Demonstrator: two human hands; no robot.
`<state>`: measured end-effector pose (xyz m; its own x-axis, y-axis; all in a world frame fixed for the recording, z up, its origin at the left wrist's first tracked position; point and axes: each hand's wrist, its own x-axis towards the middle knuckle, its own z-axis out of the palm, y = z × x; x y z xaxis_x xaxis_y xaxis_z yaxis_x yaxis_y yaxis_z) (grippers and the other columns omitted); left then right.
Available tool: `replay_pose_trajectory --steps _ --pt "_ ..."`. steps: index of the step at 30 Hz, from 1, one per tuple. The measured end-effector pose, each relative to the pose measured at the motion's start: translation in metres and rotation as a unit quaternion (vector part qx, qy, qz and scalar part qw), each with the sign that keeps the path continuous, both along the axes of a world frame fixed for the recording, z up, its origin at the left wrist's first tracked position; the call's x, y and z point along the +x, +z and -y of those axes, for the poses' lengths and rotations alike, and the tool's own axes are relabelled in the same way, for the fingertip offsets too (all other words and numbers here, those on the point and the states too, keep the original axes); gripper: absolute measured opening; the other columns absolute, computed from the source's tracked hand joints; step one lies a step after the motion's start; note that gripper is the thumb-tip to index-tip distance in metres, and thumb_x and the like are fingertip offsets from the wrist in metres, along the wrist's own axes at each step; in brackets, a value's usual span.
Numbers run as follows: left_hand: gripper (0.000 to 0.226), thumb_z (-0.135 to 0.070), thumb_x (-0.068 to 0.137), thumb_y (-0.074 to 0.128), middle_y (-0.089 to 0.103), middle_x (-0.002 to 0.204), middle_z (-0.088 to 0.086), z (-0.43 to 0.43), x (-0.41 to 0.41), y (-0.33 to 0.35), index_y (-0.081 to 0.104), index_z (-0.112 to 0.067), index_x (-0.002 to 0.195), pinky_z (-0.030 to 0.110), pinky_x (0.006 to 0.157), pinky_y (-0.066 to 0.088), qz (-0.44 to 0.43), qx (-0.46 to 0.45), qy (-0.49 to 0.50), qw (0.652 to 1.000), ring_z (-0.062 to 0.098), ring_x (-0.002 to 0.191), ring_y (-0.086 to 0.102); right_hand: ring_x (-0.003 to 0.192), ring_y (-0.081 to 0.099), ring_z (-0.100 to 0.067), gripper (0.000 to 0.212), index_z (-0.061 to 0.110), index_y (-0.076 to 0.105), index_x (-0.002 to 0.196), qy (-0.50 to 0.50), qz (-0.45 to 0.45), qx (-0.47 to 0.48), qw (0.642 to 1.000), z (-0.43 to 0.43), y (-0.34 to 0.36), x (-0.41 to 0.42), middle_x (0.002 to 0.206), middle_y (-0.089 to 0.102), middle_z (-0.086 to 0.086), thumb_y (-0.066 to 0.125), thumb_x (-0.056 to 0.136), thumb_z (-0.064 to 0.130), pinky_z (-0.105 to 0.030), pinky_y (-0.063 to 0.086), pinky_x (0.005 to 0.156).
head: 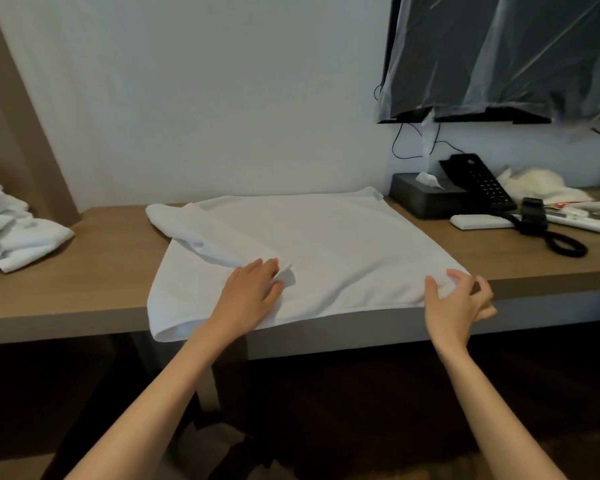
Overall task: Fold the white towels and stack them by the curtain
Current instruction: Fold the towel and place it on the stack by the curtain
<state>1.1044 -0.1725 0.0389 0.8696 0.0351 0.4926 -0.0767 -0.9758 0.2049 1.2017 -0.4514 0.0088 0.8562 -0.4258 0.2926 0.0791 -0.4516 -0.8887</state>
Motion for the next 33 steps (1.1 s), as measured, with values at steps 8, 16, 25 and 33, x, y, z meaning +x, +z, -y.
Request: replay_pose_trajectory --steps 8,16,25,33 --pt "0.017 -0.028 0.099 0.044 0.059 0.087 0.005 0.002 -0.004 0.006 0.05 -0.011 0.097 0.035 0.066 0.04 -0.007 -0.074 -0.013 0.997 0.027 0.079 0.056 0.108 0.049 -0.018 0.053 0.018 0.037 0.119 0.011 0.015 0.316 0.948 -0.002 -0.003 0.005 0.127 0.044 -0.006 0.074 0.081 0.017 -0.024 0.044 0.081" --pt "0.021 -0.029 0.099 0.047 0.048 0.071 0.002 -0.003 -0.005 0.034 0.043 -0.01 0.093 0.027 0.057 0.032 0.059 -0.319 0.006 0.946 0.013 0.061 0.041 0.073 0.06 0.001 0.045 0.022 0.041 0.116 0.086 0.145 0.254 0.952 -0.028 0.05 0.002 0.094 0.061 0.004 0.068 0.084 0.006 -0.008 0.046 0.057" --pt "0.019 -0.022 0.099 0.047 0.043 0.062 -0.003 -0.027 0.01 0.077 0.041 -0.011 0.085 0.014 0.049 0.031 0.186 -0.398 0.02 0.898 0.005 0.053 0.037 0.064 0.057 0.017 0.049 -0.001 0.043 0.118 0.305 0.162 0.163 0.924 -0.139 0.124 0.0 0.081 0.056 0.016 0.074 0.081 0.012 0.001 0.038 0.059" --pt "0.015 -0.029 0.096 0.05 0.062 0.083 -0.006 -0.043 0.024 0.084 0.057 -0.016 0.101 0.017 0.061 0.037 0.189 -0.375 0.077 0.904 0.005 0.076 0.056 0.066 0.065 -0.007 0.024 0.008 0.066 0.103 0.415 0.039 0.151 0.896 -0.215 0.141 -0.009 0.08 0.069 0.004 0.071 0.08 0.011 -0.03 0.057 0.079"
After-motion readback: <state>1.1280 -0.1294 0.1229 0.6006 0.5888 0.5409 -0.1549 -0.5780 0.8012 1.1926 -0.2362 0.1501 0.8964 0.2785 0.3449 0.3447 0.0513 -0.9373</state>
